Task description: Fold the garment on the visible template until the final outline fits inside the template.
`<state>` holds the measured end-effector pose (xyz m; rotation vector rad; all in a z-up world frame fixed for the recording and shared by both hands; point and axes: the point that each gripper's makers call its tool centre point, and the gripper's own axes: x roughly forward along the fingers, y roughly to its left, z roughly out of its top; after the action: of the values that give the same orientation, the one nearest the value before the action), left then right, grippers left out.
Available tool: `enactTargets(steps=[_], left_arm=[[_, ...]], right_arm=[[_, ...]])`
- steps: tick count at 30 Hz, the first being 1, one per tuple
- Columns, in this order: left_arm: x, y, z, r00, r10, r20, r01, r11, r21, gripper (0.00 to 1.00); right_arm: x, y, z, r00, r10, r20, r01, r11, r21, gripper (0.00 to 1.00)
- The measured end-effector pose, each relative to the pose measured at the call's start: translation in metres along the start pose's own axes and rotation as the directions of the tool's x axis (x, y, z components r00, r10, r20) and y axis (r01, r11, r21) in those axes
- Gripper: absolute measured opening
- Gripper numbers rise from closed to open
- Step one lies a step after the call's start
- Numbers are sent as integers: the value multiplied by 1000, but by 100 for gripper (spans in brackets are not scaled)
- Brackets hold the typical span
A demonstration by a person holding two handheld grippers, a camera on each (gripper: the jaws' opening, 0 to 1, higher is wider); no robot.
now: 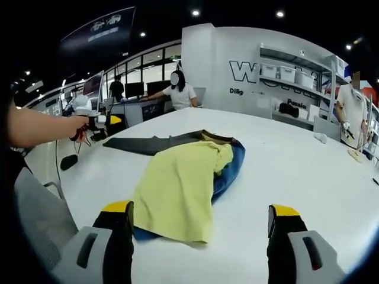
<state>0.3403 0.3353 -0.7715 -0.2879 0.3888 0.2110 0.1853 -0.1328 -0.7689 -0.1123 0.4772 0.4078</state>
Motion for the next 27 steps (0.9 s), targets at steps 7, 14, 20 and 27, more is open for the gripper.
enactTargets(steps=[7, 14, 20, 27], left_arm=[[-12, -22, 11, 998, -48, 32, 47, 998, 33, 99], [-26, -46, 23, 992, -99, 73, 96, 994, 48, 99], [-46, -76, 29, 982, -161, 98, 156, 986, 56, 99], [-75, -118, 27, 961, -255, 111, 248, 966, 76, 98]], right_arm=[[0, 3, 1, 1000, 9, 5, -9, 1000, -4, 95], [-1, 5, 2, 1000, 17, 11, -17, 1000, -9, 95], [-2, 6, 4, 1000, 19, 17, -19, 1000, -10, 95], [-2, 8, 5, 999, 30, 21, -29, 999, -18, 95]])
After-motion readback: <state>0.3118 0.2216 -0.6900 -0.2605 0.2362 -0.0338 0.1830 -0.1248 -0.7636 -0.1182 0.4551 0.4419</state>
